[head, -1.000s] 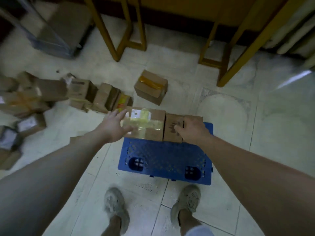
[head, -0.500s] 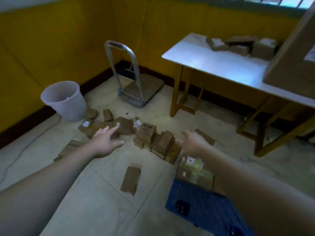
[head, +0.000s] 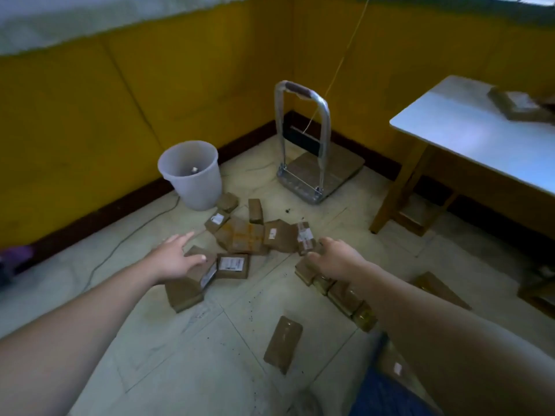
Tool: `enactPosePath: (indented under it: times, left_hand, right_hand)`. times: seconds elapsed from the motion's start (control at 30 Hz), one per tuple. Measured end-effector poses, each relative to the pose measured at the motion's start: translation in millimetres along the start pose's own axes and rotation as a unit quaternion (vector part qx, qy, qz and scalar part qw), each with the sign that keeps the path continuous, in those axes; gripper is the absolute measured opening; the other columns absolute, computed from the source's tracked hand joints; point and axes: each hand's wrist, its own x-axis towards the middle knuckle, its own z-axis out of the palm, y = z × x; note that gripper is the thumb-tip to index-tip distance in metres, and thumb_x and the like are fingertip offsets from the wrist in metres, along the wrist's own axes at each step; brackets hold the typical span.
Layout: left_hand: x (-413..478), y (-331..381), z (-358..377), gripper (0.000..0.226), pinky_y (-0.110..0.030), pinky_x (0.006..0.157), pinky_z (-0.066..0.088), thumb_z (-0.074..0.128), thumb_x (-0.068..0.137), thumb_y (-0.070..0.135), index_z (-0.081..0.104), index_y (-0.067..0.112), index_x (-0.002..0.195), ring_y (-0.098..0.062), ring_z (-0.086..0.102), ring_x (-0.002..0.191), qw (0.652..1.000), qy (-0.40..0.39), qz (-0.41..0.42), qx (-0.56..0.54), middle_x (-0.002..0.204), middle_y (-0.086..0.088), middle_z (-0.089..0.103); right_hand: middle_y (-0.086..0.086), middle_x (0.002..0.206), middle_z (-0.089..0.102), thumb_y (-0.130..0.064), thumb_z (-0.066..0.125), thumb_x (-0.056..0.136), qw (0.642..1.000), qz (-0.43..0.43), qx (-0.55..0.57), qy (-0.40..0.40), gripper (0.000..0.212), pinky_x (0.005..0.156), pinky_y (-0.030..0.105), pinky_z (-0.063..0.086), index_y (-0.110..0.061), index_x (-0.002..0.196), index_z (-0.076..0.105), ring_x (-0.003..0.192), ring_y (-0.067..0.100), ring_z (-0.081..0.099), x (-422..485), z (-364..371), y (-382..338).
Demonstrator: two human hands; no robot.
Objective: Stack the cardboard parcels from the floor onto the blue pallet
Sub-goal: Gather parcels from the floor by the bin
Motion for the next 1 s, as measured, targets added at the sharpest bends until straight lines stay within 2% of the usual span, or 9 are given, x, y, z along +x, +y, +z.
enactPosePath:
  times: [0.1,0.3,0.37,0.43,0.5,0.63,0.73,0.93,1.0]
  left_hand:
    - [25.3,-24.4,-17.9,0.076,-0.038,0.112,0.019,0.058,0.087,0.05,0.022,0.027,0.149,-0.026,0.016,0.143,0.999,0.005,-0.034,-0.003,0.157,-0.006,0.015]
    - [95.9,-79.0,-45.8,0.074,-0.042,0.112,0.021,0.057,0.087,0.05,0.02,0.032,0.149,-0.025,0.016,0.143,0.999,-0.003,-0.045,-0.006,0.157,-0.002,0.015]
    - [132.9,-102.5,-52.9,0.075,-0.042,0.111,0.021,0.058,0.086,0.05,0.02,0.032,0.149,-0.026,0.016,0.143,0.999,-0.016,-0.042,-0.008,0.157,-0.003,0.014]
    - [173.7,-127.3,-60.1,0.076,-0.043,0.111,0.022,0.058,0.086,0.049,0.02,0.031,0.149,-0.026,0.017,0.143,0.999,-0.035,-0.033,-0.002,0.157,-0.003,0.014]
    - [218.0,-154.6,-69.1,0.076,-0.043,0.111,0.023,0.058,0.086,0.049,0.02,0.031,0.149,-0.026,0.019,0.142,0.998,-0.055,-0.015,0.008,0.157,-0.002,0.014]
    - [309.0,-210.6,-91.7,0.075,-0.044,0.11,0.025,0.059,0.086,0.049,0.02,0.032,0.148,-0.027,0.021,0.142,0.994,-0.108,0.017,0.016,0.157,-0.001,0.016]
    - [363.0,-243.9,-98.4,0.074,-0.042,0.111,0.024,0.058,0.087,0.048,0.021,0.03,0.148,-0.027,0.022,0.141,0.989,-0.144,0.027,0.015,0.157,-0.002,0.017]
    - [460.9,-299.4,-33.6,0.074,-0.038,0.107,0.029,0.061,0.086,0.045,0.025,0.027,0.148,-0.031,0.031,0.136,0.982,-0.188,-0.005,-0.029,0.154,-0.009,0.026]
    - [492.3,-322.4,16.1,0.074,-0.036,0.106,0.03,0.062,0.086,0.043,0.026,0.025,0.147,-0.031,0.033,0.135,0.978,-0.202,-0.033,-0.048,0.153,-0.009,0.028]
  right_hand:
    - [0.006,0.122,0.052,-0.049,0.048,0.092,1.0,-0.006,-0.009,-0.015,0.054,0.09,0.041,0.052,-0.019,0.137,0.043,0.104,0.024,0.056,40.3,5.1,-33.8]
    - [0.009,0.132,0.048,-0.051,0.049,0.093,0.999,-0.008,-0.009,-0.037,0.06,0.093,0.041,0.05,-0.02,0.143,0.037,0.112,0.026,0.054,116.7,33.3,-109.6]
    - [0.009,0.137,0.047,-0.051,0.051,0.092,1.0,0.006,0.005,-0.03,0.065,0.086,0.034,0.049,-0.02,0.146,0.032,0.11,0.024,0.054,143.9,48.9,-134.8]
    - [0.008,0.131,0.05,-0.05,0.051,0.093,0.999,0.022,0.015,-0.02,0.059,0.075,0.029,0.046,-0.02,0.142,0.037,0.096,0.019,0.052,172.5,67.7,-159.6]
    - [0.009,0.128,0.052,-0.049,0.05,0.094,0.998,0.049,0.025,-0.013,0.056,0.074,0.029,0.045,-0.018,0.14,0.039,0.093,0.018,0.051,200.0,89.3,-186.5]
    - [0.013,0.141,0.047,-0.051,0.048,0.095,0.988,0.134,0.075,-0.007,0.066,0.094,0.036,0.047,-0.015,0.147,0.03,0.12,0.027,0.051,246.7,138.8,-248.3]
    - [0.012,0.146,0.042,-0.051,0.049,0.094,0.98,0.169,0.1,-0.028,0.068,0.102,0.04,0.043,-0.018,0.149,0.028,0.127,0.027,0.047,276.7,175.2,-287.9]
    - [0.01,0.148,0.04,-0.049,0.053,0.092,0.973,0.178,0.137,-0.046,0.069,0.097,0.039,0.048,-0.021,0.149,0.026,0.118,0.024,0.053,377.0,264.3,-307.1]
    - [0.01,0.148,0.04,-0.047,0.054,0.092,0.966,0.186,0.165,-0.066,0.07,0.083,0.033,0.05,-0.021,0.15,0.023,0.097,0.017,0.056,420.6,312.7,-295.0]
